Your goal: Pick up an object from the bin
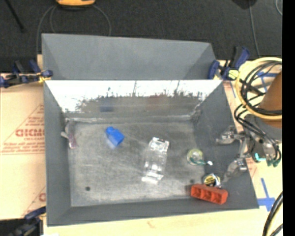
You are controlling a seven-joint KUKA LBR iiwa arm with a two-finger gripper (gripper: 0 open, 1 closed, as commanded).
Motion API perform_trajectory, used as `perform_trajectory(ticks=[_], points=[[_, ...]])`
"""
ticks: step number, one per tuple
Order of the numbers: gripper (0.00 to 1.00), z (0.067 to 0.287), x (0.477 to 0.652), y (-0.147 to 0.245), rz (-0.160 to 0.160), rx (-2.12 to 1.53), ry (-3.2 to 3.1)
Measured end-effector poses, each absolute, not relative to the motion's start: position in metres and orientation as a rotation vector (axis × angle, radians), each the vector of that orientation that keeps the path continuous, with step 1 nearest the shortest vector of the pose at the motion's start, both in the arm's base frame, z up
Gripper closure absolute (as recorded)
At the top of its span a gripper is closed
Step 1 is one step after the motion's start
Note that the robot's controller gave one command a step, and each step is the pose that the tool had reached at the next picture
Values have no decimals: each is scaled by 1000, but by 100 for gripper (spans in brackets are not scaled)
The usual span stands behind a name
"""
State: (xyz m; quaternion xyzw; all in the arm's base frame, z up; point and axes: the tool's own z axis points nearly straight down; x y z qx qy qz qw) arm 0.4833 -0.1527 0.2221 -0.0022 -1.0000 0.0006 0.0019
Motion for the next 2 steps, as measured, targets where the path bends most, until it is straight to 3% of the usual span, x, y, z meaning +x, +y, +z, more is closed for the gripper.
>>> perform_trajectory(ticks=[1,2], points=[[0,90,498,-138,2,-399,-3140],[0,132,558,-161,2,-411,-3129]])
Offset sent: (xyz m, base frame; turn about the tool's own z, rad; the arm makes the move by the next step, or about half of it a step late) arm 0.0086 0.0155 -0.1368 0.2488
